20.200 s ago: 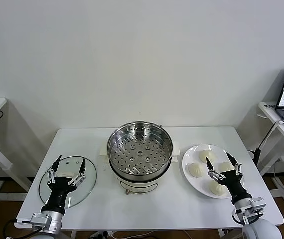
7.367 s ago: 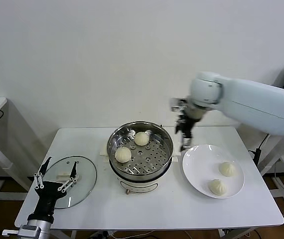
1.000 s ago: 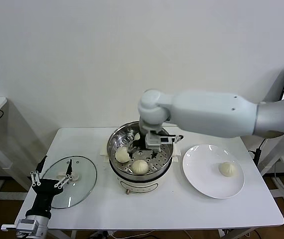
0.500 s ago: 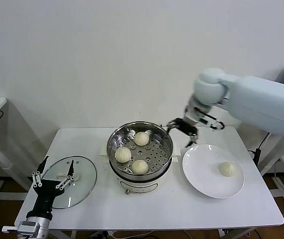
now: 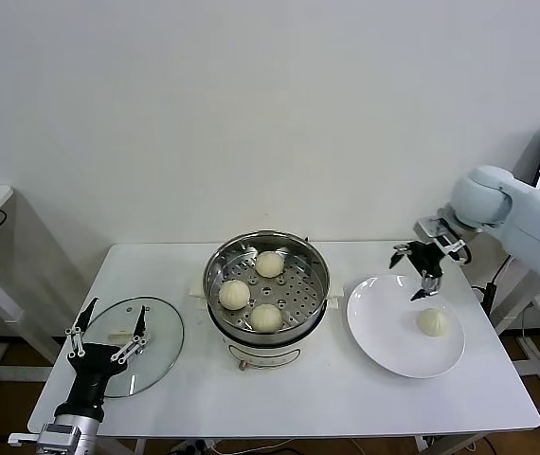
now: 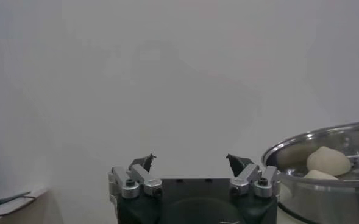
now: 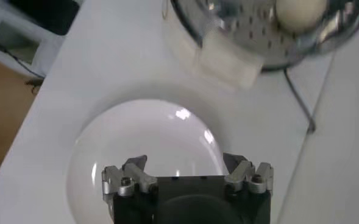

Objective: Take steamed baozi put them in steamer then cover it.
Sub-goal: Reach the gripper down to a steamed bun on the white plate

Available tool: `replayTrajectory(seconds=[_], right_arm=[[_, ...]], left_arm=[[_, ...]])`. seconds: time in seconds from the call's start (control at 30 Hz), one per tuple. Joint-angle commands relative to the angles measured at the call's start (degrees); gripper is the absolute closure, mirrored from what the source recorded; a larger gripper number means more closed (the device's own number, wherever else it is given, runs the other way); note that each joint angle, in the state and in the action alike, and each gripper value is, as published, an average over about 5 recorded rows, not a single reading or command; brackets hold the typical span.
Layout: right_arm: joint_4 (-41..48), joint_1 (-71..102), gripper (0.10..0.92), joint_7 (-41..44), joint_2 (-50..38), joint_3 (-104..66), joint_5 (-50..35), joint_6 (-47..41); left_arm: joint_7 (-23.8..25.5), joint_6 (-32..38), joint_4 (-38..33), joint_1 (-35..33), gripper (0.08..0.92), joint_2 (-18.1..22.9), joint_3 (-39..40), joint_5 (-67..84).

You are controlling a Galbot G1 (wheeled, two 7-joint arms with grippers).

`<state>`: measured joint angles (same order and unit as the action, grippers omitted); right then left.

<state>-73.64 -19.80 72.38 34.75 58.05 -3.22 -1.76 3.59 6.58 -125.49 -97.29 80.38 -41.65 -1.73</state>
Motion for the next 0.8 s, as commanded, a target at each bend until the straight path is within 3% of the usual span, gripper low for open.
replayTrajectory(seconds=[0.03,0.8], right_arm=[[7.55,10.58,0.203,-0.09,-1.53,-7.93,5.77,-3.28],[17.19,19.15,0.203,-1.41,5.14,-15.39,15.61,-0.59]], left_arm=[[-0.03,-0.02,0.02,0.08,0.177,0.02,0.32,-0.1],[-0.08,-0.34,0.75,0.95,0.177,-0.03,0.42,0.04]])
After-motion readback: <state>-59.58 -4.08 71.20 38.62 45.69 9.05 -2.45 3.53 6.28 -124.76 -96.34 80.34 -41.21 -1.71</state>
